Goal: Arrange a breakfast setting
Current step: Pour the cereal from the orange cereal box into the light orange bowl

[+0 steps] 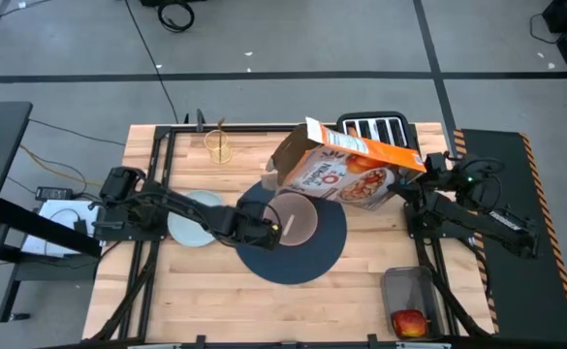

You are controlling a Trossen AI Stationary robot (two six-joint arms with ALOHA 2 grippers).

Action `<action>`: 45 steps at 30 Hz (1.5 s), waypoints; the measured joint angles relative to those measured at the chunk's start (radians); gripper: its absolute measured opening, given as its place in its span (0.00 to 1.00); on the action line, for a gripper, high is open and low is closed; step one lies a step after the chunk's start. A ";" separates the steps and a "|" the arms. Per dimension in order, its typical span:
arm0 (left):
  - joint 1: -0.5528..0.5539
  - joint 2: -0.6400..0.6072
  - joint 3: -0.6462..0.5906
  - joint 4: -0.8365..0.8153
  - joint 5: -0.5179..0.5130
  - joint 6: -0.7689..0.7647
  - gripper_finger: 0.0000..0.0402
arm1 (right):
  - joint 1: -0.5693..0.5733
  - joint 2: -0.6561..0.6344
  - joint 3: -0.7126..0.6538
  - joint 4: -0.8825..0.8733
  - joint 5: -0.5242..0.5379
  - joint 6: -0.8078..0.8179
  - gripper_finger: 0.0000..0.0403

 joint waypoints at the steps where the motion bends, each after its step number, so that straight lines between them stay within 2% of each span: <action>1: 0.006 0.000 0.000 0.003 0.000 0.001 0.46 | 0.000 0.000 0.000 -0.005 0.000 -0.001 0.73; 5: 0.034 0.012 0.000 0.005 0.019 0.015 0.46 | 0.000 0.001 -0.001 0.005 0.000 0.000 0.73; 11: 0.073 0.085 -0.001 0.036 0.115 0.020 0.46 | 0.000 0.001 -0.001 0.010 0.000 -0.001 0.73; 16: 0.077 0.091 0.000 0.052 0.111 0.019 0.42 | 0.000 0.001 -0.001 0.008 -0.001 -0.002 0.73; 21: 0.076 0.091 0.000 0.051 0.122 0.039 0.28 | 0.000 0.001 -0.002 0.008 -0.001 -0.008 0.73; 26: 0.074 0.060 0.000 0.005 0.131 0.067 0.04 | 0.000 0.001 -0.003 0.007 -0.001 -0.011 0.73; 34: 0.097 -0.035 0.000 -0.253 0.203 0.048 0.04 | 0.000 0.001 -0.003 -0.002 -0.055 -0.001 0.73; 39: 0.152 -0.034 0.000 -0.322 0.235 0.082 0.04 | 0.000 0.001 -0.003 -0.021 -0.109 0.000 0.73; 45: 0.254 -0.044 0.001 -0.321 0.267 0.230 0.04 | -0.002 0.001 -0.003 -0.041 -0.161 0.017 0.73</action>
